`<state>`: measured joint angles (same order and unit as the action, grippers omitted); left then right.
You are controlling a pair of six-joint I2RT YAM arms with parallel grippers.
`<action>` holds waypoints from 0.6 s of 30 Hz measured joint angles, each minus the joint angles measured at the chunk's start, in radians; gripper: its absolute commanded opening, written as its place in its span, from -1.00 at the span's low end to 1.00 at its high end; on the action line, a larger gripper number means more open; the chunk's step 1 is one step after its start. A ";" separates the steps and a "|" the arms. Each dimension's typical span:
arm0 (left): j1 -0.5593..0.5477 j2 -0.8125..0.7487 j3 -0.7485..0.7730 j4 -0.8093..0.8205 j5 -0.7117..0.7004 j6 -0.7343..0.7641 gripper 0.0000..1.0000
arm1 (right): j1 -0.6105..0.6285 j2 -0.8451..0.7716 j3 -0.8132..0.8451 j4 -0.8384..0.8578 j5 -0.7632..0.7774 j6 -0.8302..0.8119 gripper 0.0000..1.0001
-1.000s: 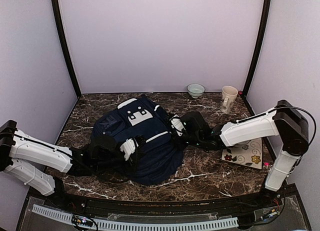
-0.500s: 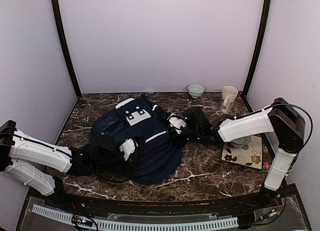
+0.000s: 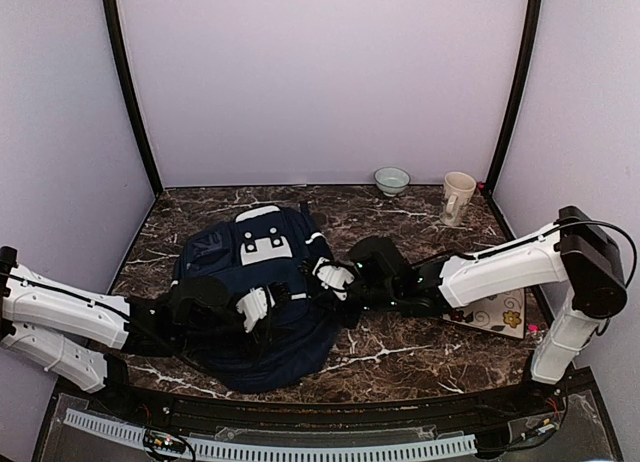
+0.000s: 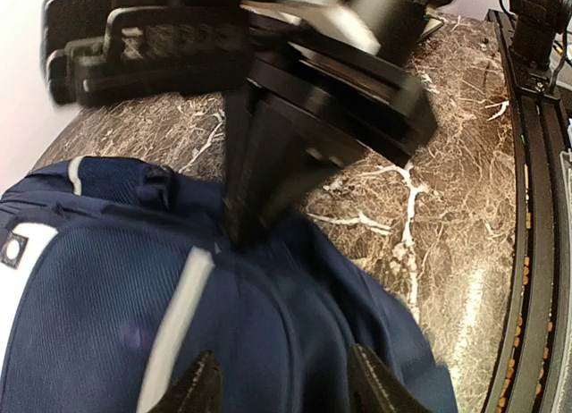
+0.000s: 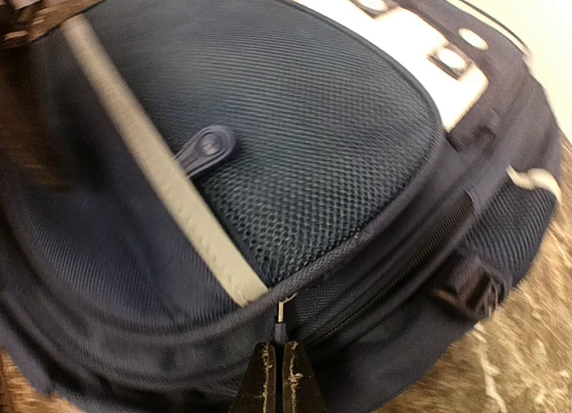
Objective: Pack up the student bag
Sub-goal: Zip the upper front pocket of the student bag.
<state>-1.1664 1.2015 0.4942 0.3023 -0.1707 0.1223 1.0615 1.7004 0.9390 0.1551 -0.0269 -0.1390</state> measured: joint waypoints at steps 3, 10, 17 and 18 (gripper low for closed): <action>-0.015 0.004 0.014 -0.015 -0.026 0.001 0.05 | 0.061 -0.002 0.000 -0.001 -0.022 0.001 -1.00; -0.035 0.086 0.061 -0.021 -0.110 0.007 -0.03 | 0.090 -0.002 0.001 -0.004 -0.020 0.002 -1.00; -0.043 0.118 0.062 -0.021 -0.160 0.007 -0.15 | 0.090 -0.002 0.001 -0.006 0.012 0.008 -1.00; -0.045 0.118 0.062 -0.020 -0.162 0.008 -0.18 | 0.091 -0.002 0.001 -0.006 0.019 0.009 -1.00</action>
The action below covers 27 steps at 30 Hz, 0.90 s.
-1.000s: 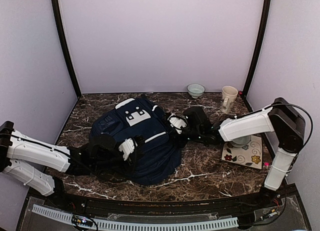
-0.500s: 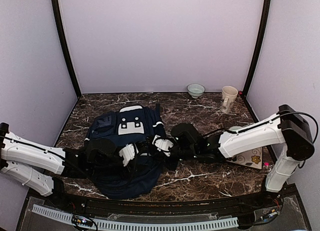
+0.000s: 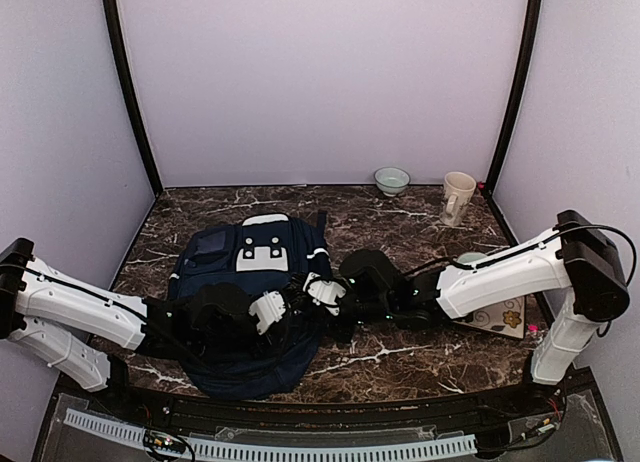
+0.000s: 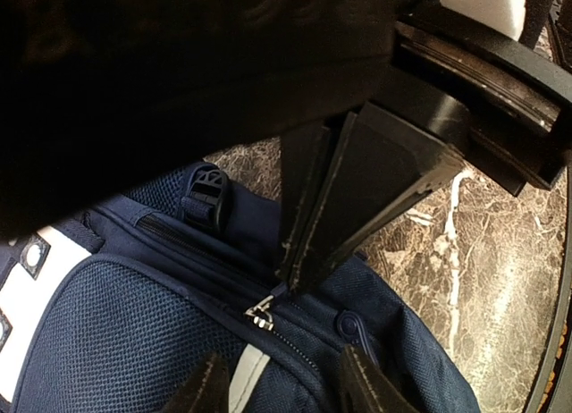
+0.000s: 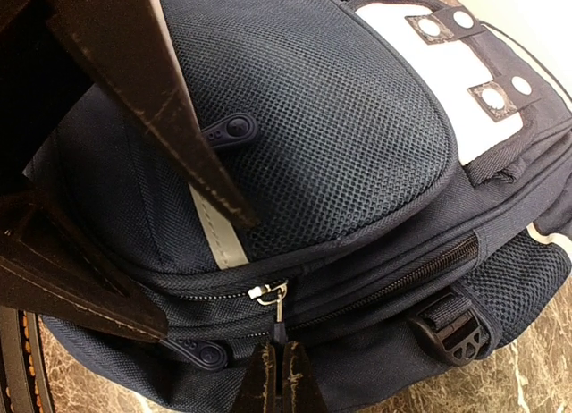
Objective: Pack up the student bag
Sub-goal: Zip the upper front pocket of the student bag.
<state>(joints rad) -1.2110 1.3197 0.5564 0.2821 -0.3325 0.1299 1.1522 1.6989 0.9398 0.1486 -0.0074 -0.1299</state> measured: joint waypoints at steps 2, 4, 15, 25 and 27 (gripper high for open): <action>-0.003 0.000 0.000 0.000 -0.003 -0.002 -0.19 | 0.000 0.000 0.000 0.000 0.012 0.003 -1.00; -0.005 0.000 0.000 0.000 -0.006 -0.002 -0.20 | 0.000 0.000 0.000 0.001 0.028 0.008 -1.00; -0.007 -0.006 0.000 0.004 -0.026 -0.006 -0.08 | -0.005 -0.026 -0.037 0.010 0.138 0.060 -0.42; -0.014 -0.014 0.025 -0.018 -0.176 -0.046 0.29 | -0.114 -0.155 -0.142 0.059 0.210 0.167 -0.15; 0.004 -0.014 0.044 -0.032 -0.203 -0.064 0.31 | -0.143 -0.189 -0.163 0.082 0.227 0.191 -0.12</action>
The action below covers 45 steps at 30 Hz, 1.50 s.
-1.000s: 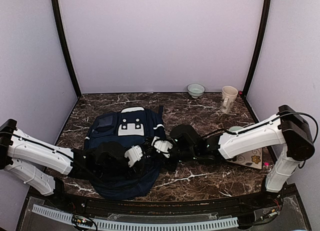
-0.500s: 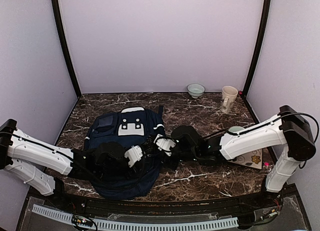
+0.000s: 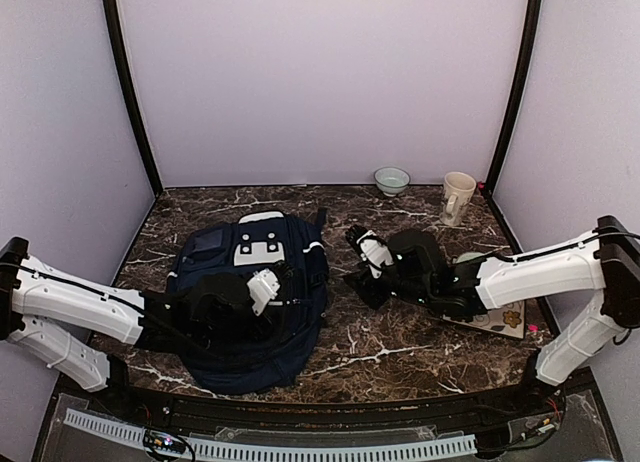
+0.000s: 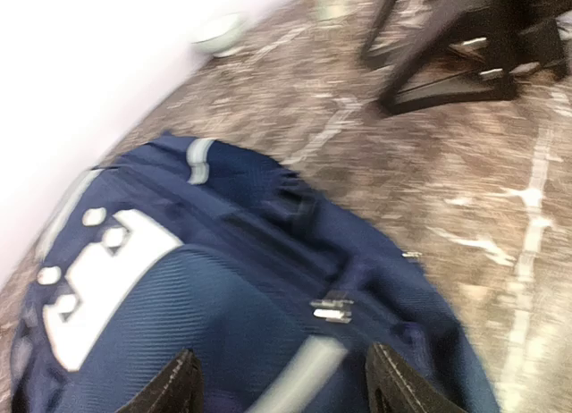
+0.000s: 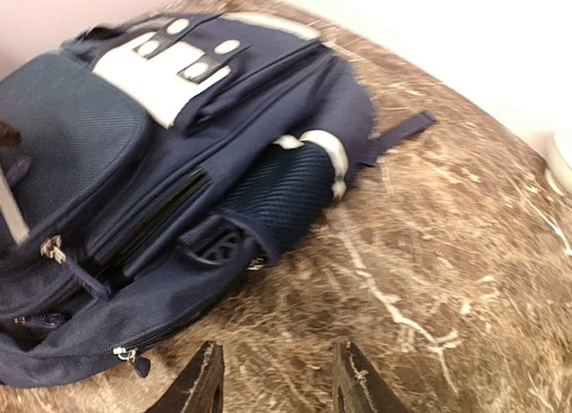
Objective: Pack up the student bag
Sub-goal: Zip the upper front pocket of the student bag, then reset both arms
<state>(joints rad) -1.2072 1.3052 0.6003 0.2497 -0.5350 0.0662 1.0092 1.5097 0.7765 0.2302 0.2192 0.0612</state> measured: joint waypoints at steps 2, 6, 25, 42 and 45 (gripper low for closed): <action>0.053 -0.002 0.017 -0.024 -0.053 -0.022 0.33 | -0.016 -0.028 -0.022 0.018 0.015 0.021 -0.08; 0.218 -0.030 0.027 -0.081 -0.158 -0.101 0.39 | -0.039 -0.104 -0.090 0.049 0.055 0.069 -0.03; 0.798 -0.171 -0.165 0.127 -0.393 -0.245 0.42 | -0.114 -0.403 -0.286 0.106 0.243 0.246 0.84; 0.946 0.214 -0.350 0.976 -0.217 0.068 0.58 | -0.517 -0.455 -0.283 0.000 0.294 0.294 1.00; 0.961 0.313 -0.409 1.147 -0.164 0.118 0.56 | -0.592 -0.455 -0.302 0.051 0.305 0.257 1.00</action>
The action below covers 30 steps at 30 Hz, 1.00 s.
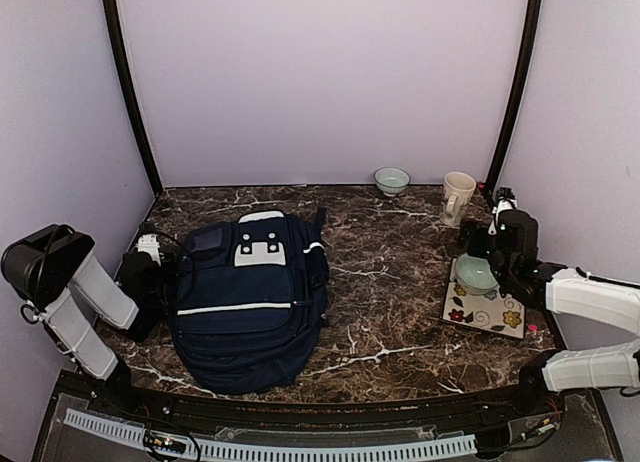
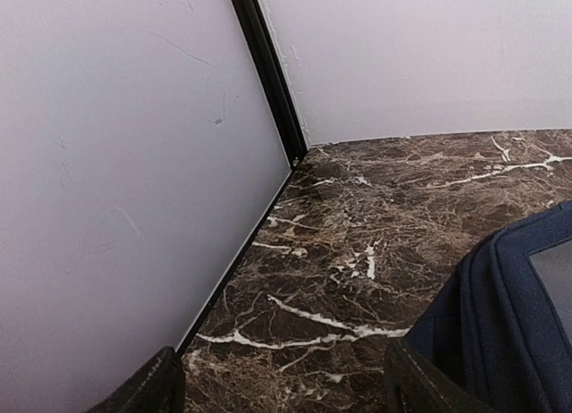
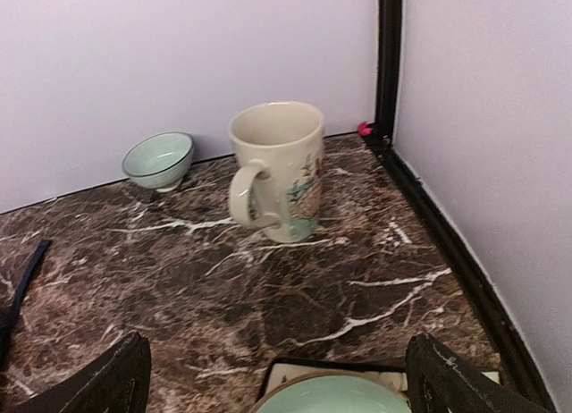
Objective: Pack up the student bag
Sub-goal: Reset both arms
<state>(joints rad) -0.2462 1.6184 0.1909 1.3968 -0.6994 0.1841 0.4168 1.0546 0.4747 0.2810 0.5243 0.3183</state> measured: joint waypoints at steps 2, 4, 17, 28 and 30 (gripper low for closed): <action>0.022 -0.007 -0.009 0.010 0.046 -0.001 0.56 | -0.039 0.000 -0.032 0.059 0.021 -0.039 1.00; 0.069 -0.035 0.001 0.004 0.109 -0.017 0.56 | -0.065 0.007 -0.082 0.141 0.045 -0.091 1.00; 0.238 -0.051 0.073 -0.130 0.460 -0.134 0.55 | -0.127 0.361 -0.255 0.734 0.063 -0.399 1.00; 0.235 -0.043 0.057 -0.103 0.473 -0.149 0.97 | -0.349 0.440 -0.254 0.928 -0.147 -0.352 1.00; 0.235 -0.043 0.056 -0.101 0.473 -0.149 0.97 | -0.381 0.463 -0.260 0.961 -0.191 -0.328 1.00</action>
<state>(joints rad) -0.0113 1.5753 0.2474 1.2957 -0.2264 0.0349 0.0353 1.5173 0.2150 1.2415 0.3332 -0.0097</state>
